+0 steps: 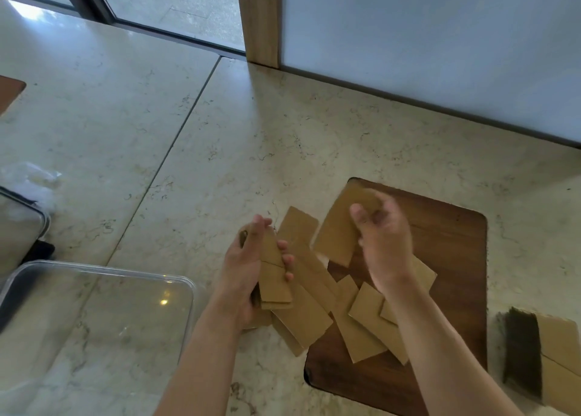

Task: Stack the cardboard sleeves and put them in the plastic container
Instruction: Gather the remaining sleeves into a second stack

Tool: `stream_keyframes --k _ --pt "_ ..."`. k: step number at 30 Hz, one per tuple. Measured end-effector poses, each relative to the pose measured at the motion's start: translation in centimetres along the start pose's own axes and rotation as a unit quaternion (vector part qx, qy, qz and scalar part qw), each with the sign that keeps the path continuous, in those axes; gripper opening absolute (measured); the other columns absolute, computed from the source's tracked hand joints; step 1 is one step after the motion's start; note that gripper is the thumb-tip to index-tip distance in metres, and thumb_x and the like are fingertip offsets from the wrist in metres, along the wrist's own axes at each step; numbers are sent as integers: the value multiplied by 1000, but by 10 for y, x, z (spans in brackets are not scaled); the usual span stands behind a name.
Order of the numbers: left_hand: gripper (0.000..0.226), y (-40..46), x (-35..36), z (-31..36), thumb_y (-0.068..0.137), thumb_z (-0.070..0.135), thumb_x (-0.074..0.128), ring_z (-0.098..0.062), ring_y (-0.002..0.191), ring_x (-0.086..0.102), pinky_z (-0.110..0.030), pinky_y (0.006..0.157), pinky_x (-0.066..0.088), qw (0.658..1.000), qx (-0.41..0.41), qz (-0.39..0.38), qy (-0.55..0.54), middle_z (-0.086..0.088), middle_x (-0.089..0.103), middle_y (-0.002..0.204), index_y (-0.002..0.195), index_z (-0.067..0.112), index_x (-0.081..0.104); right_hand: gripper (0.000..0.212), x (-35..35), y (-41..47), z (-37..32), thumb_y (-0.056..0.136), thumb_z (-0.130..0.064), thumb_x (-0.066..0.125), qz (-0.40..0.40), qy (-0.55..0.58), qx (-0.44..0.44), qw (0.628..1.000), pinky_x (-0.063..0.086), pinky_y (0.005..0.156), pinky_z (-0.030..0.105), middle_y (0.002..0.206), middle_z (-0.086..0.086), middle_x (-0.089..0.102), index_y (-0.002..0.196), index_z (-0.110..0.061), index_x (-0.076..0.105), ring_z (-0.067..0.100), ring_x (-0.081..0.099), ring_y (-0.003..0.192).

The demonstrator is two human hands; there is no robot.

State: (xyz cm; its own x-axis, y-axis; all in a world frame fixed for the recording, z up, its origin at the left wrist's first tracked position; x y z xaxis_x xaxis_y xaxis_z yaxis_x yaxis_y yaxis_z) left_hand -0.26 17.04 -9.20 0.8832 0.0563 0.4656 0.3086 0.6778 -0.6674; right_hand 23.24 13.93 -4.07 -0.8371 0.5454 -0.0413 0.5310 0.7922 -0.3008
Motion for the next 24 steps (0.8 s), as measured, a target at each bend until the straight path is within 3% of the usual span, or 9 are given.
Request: stream_keyframes --k 2,4,7,9,12,14,17,20,24 --pt "69 -5 7 -7 73 66 82 -35 84 79 -43 66 64 997 -9 -25 74 -15 80 102 122 20 72 30 54 -31 11 97 -42 63 -180 -60 26 982 62 76 23 113 -17 75 127 -43 64 3 74 100" --pt "53 -11 6 -9 79 54 81 -32 99 80 -42 74 66 993 12 -19 118 -16 81 113 120 21 76 29 87 -56 18 107 -38 53 -234 -209 -52 948 54 96 22 120 -18 69 133 -46 63 0 64 115" --pt "29 -25 -5 -16 98 24 70 -36 99 80 -45 75 66 999 8 -15 31 -21 80 117 127 21 74 29 69 -63 24 110 -30 47 -84 -210 -43 973 52 97 21 119 -9 58 132 -41 64 -3 56 112" --pt "26 -37 -19 -22 104 17 63 -39 84 79 -50 71 65 999 -8 7 -46 -23 80 109 126 26 74 27 35 -66 34 106 -46 49 10 -243 -9 970 51 96 22 120 -12 53 131 -42 57 -3 54 114" --pt "19 -54 -42 -28 101 23 67 -29 67 69 -46 64 61 996 10 55 -65 -14 75 87 116 29 77 95 43 -80 56 78 -84 60 -92 -511 -10 854 39 109 40 135 -8 39 154 -32 36 17 37 130" --pt "12 -67 -54 -33 99 26 70 -27 63 64 -41 59 58 993 26 89 -71 -12 69 80 107 29 79 111 50 -85 64 67 -83 71 -121 -578 -9 807 33 114 46 142 -1 35 155 -28 33 25 31 133" --pt "7 -79 -63 -44 99 24 72 -27 60 66 -41 56 58 990 34 113 -79 -13 70 76 103 26 78 68 47 -78 41 74 -58 83 -65 -525 -45 848 34 106 42 123 -7 48 128 -30 54 21 39 121" --pt "13 -90 -68 -47 99 20 72 -27 56 67 -40 52 58 989 50 115 -84 -12 71 74 112 19 72 32 36 -77 29 86 -25 83 -64 -400 -42 913 52 88 39 97 -13 58 102 -29 55 18 55 97" --pt "14 -99 -74 -48 100 18 71 -26 56 68 -39 50 58 987 76 119 -76 -11 71 73 113 18 73 31 19 -89 16 95 -29 75 -48 -328 -62 941 50 69 18 101 -17 67 121 -29 58 0 64 87"
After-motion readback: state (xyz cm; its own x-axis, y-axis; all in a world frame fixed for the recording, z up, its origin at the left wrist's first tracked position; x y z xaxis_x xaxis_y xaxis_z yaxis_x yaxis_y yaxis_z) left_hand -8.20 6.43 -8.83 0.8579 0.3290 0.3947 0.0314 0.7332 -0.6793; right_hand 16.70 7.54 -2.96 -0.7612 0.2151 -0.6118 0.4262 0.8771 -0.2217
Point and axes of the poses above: each hand's wrist, its own y-axis towards the middle knuckle, its own x-axis out of the palm, z = x × y, the point moved 10 cm from there along y, towards the middle knuckle
